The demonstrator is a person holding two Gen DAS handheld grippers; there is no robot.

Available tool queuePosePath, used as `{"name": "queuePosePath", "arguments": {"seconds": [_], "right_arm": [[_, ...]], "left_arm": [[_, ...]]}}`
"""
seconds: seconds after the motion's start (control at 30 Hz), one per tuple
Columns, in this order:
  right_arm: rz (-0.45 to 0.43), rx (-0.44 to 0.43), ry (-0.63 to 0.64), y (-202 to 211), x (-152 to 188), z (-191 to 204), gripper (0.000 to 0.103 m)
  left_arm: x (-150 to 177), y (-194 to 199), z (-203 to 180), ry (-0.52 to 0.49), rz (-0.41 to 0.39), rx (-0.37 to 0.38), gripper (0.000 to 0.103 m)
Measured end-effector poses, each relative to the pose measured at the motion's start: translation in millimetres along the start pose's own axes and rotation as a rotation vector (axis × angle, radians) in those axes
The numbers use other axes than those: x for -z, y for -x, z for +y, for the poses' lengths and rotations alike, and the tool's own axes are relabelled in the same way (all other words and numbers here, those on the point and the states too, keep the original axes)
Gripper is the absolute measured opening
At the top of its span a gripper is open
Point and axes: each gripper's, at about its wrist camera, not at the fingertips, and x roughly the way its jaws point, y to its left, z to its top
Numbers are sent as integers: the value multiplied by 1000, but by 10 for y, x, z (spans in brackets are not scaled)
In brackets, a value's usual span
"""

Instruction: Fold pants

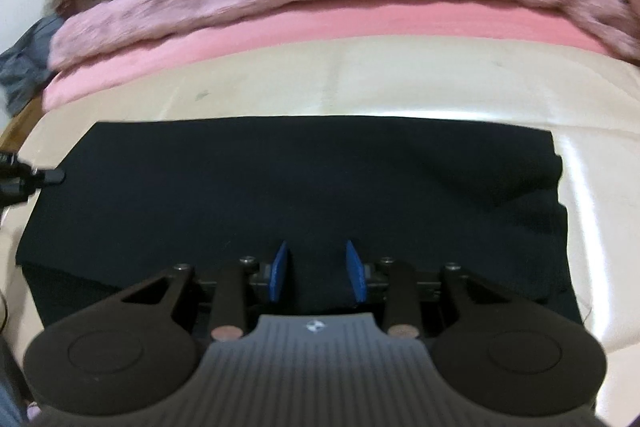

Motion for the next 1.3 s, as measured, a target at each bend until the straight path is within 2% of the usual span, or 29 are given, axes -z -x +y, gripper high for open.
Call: {"name": "queuePosePath", "arguments": {"seconds": [0.13,0.3,0.43,0.67,0.8,1.0,1.3], "right_arm": [[18,-59,81,-125,-6,437,30],[-7,-121,69,-121,-55,624,28],[-51,-104,45,110,-103,456,29],[-112,-41,-45,574,-117,-169,29],[-140,-37,-89,722,-32,-431,29],[-164,-52,-140,790,93,-592,23],[-183,-51,-168,913,228,-702,23]], "left_arm": [[-128,323,65,-17,-6,-69,7],[-216,712,-235,-38,-48,-6,6],[-222,829,-759,-58,-37,42,6],[-112,834,-1707,-99,-4,148,6],[48,631,-2186,-137,34,188,6],[408,54,-2686,-154,126,182,6],[782,-884,-2857,-127,256,120,6]]}}
